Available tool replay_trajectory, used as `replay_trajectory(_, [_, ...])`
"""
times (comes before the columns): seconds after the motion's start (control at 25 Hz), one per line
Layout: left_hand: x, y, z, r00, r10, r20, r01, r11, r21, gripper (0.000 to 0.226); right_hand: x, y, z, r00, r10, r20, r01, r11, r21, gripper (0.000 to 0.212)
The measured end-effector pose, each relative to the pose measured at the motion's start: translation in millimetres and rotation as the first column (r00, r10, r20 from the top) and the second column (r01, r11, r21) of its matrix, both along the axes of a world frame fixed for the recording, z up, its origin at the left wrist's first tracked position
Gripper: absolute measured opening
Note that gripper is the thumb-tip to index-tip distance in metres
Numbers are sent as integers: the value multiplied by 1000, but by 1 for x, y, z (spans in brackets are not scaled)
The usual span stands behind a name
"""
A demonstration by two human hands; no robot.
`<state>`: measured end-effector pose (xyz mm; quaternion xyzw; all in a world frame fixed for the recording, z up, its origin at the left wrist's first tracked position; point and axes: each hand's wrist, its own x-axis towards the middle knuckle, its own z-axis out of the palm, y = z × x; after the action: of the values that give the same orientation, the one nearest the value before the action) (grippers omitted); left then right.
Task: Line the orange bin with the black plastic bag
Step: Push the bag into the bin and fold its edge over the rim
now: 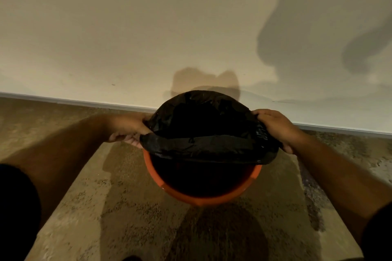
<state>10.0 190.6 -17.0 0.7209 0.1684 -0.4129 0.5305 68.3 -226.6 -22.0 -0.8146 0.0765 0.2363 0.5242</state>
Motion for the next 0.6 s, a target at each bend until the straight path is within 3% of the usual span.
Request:
replay_trajectory(0.08, [-10,9,10,993,-64,-98,65,998,6,53,-4,-12,2,992,121,-35,-121,992,23,24])
replay_trajectory(0.2, [-18,12,22,973,-126,-195,123,992,-28,51,-9,-26,7,926,329,-183,-330,944,29,80])
replay_trajectory(0.28, [-21,8,25,961,-142,-237,138,990,-31,45,-15,-29,11,873,418,-251,-434,901,-11,101])
replay_trajectory(0.44, [-29,-6,21,930,-161,-329,159,987,-32,38,-16,-38,12,780,512,-360,-536,843,39,83])
replay_trajectory(0.52, [-37,-10,18,931,-122,-345,119,992,-31,40,-22,-42,23,744,520,-420,-527,843,110,91])
replay_trajectory(0.6, [-43,-10,15,944,-9,-331,-2,999,-35,41,-29,-44,29,770,456,-446,-446,885,134,107])
